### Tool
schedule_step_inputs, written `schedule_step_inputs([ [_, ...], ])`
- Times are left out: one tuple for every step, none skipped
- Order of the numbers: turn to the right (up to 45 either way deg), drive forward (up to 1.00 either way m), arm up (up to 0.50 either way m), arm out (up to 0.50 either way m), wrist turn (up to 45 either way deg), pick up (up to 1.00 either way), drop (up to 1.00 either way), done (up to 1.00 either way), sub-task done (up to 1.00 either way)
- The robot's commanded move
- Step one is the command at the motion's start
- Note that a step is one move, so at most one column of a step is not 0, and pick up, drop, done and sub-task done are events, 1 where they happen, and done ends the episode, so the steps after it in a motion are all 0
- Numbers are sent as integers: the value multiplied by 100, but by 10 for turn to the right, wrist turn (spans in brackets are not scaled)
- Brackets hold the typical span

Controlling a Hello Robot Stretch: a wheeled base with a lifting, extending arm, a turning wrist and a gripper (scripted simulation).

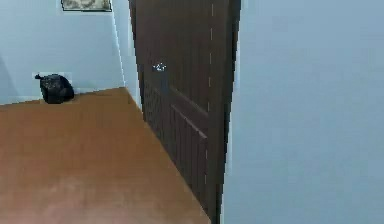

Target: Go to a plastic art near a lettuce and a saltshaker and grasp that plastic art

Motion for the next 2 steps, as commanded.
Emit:
schedule_step_inputs([
  [-270, 0, 0, 0, 0, 0, 0, 0, 0],
  [0, 15, 0, 0, 0, 0, 0, 0, 0],
])
